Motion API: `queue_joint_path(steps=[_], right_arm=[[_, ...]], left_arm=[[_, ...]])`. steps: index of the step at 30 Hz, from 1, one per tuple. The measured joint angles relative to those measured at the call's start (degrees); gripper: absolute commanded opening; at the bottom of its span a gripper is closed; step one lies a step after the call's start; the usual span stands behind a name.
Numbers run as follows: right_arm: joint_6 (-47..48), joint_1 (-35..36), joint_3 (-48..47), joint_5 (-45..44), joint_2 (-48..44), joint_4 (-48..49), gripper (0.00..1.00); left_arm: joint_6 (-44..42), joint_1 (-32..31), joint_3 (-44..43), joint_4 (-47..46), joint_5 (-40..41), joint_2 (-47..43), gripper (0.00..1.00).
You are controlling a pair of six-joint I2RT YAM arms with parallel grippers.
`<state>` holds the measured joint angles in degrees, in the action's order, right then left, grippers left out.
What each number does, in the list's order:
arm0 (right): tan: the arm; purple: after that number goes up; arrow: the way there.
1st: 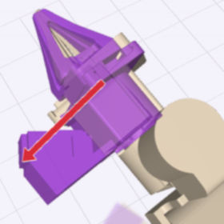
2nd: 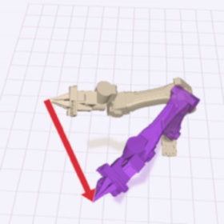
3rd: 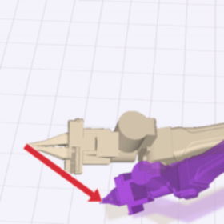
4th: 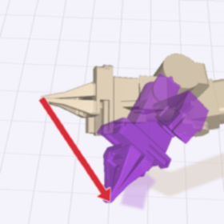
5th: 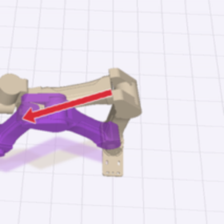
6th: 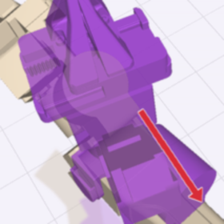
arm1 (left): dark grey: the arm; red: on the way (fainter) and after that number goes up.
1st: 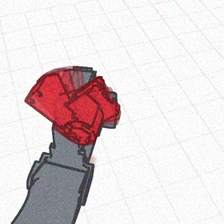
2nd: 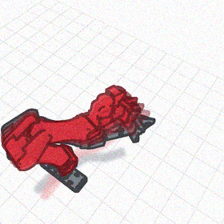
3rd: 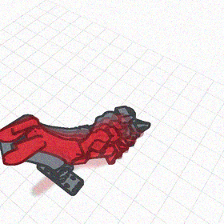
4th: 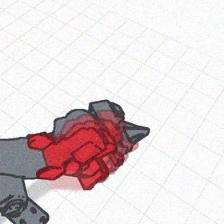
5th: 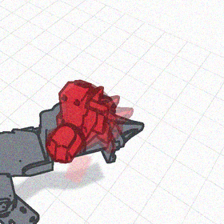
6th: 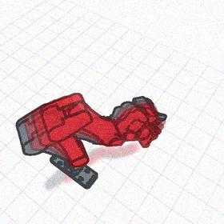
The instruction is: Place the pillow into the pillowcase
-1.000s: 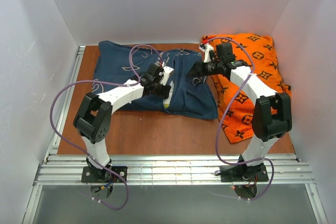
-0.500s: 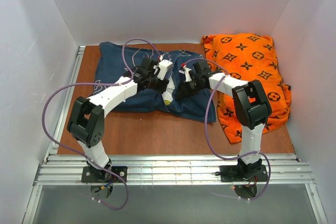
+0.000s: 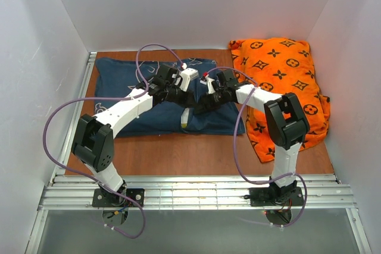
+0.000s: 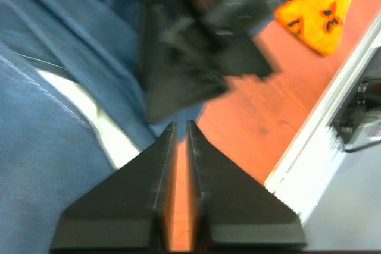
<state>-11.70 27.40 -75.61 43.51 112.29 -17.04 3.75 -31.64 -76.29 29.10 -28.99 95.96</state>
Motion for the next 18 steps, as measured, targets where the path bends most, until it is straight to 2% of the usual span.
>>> queue_joint_path(steps=[1, 2, 3, 4, 5, 7, 9, 11, 14, 15, 17, 18], right_arm=[[0.13, 0.0, 0.59, 0.22, -1.09, 0.17, 0.38], [0.15, 0.0, 0.98, 0.46, -2.1, 0.22, 0.38], [0.17, -0.02, 1.27, 0.7, -3.17, 0.31, 0.38], [0.22, -0.22, 1.42, 1.05, -4.2, 0.31, 0.38], [0.28, -0.44, 1.44, 1.27, -5.22, 0.31, 0.4], [0.68, -0.79, 1.44, 0.98, -7.52, 0.28, 0.43], [1.44, -1.07, 1.33, -0.28, -9.42, 0.09, 0.55], [2.14, -1.27, 0.96, -1.64, -10.14, -0.02, 0.59], [2.8, -1.07, 0.2, -3.43, -8.94, -0.11, 0.59], [2.89, -0.92, -0.04, -3.98, -8.02, -0.15, 0.59], [2.95, -0.63, -0.35, -4.85, -5.38, -0.11, 0.57], [2.99, -0.57, -0.35, -5.44, -3.82, -0.17, 0.57]], left_arm=[[-0.2, 0.02, 0.11, -0.15, 0.48, -0.15, 0.0], [-0.35, 0.04, 0.17, -0.48, 1.16, -0.17, 0.01], [-0.61, 0.04, 0.2, -0.79, 1.79, -0.17, 0.06], [-0.81, 0.04, 0.31, -1.03, 2.45, -0.17, 0.14], [-0.98, 0.09, 0.44, -1.18, 3.52, -0.22, 0.38], [-0.7, 0.07, 0.98, -1.36, 6.88, -0.48, 0.51], [-0.74, 0.09, 1.86, -1.29, 9.79, -1.03, 0.54], [-0.72, 0.17, 2.47, -1.29, 12.44, -1.36, 0.54], [-0.85, 0.2, 2.32, -1.46, 16.83, -0.35, 0.49], [-1.01, 0.2, 2.01, -1.49, 18.14, 0.5, 0.38], [-1.31, 0.2, 0.42, -1.36, 20.46, 3.26, 0.08], [-1.7, 0.22, -0.44, -1.49, 21.49, 4.79, 0.0]])
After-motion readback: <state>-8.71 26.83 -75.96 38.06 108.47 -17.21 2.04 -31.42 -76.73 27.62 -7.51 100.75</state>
